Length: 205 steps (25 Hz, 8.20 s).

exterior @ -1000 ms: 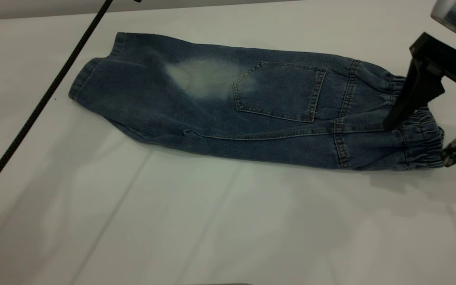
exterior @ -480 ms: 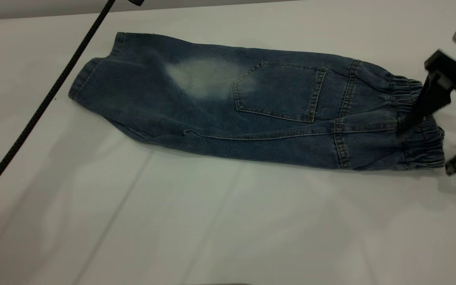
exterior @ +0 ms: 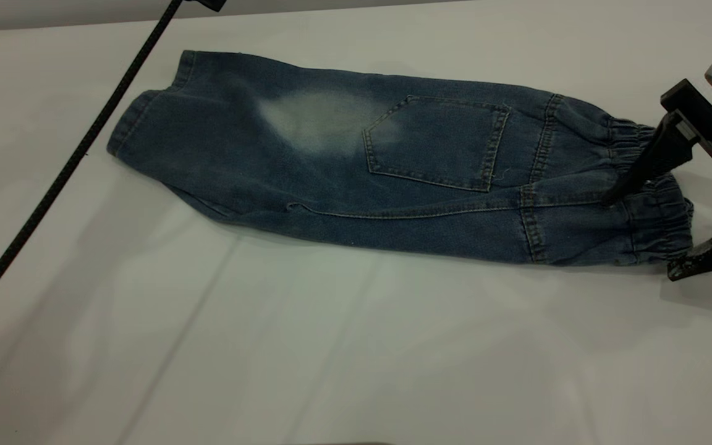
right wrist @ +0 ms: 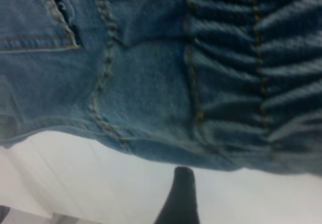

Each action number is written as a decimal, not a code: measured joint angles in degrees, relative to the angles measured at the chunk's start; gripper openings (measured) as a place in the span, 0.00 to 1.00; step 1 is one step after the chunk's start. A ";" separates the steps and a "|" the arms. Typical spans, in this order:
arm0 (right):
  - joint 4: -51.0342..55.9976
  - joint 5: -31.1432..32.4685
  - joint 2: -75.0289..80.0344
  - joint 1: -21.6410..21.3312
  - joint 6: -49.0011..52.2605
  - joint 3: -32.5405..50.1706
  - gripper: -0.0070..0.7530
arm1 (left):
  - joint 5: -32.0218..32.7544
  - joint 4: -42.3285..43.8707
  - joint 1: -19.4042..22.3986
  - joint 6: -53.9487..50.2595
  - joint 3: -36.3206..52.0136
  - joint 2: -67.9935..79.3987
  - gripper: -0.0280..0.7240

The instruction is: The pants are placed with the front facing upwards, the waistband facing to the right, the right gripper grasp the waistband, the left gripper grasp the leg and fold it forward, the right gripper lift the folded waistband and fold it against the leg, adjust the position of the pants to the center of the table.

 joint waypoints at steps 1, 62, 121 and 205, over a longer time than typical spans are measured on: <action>0.16 -0.71 0.04 0.00 0.00 0.00 0.80 | 0.00 0.00 0.00 0.00 0.00 0.00 0.55; 35.07 -13.92 0.35 0.00 -29.80 0.00 0.08 | 8.43 -2.43 -1.88 -0.02 0.06 1.98 0.55; 35.66 -15.10 -17.66 30.34 -57.98 -8.51 0.08 | 10.13 -4.53 -5.92 -0.50 1.04 -14.82 0.55; -56.94 18.36 37.80 50.68 99.66 -90.93 0.59 | 15.06 -5.72 -5.92 -2.37 1.11 -38.27 0.55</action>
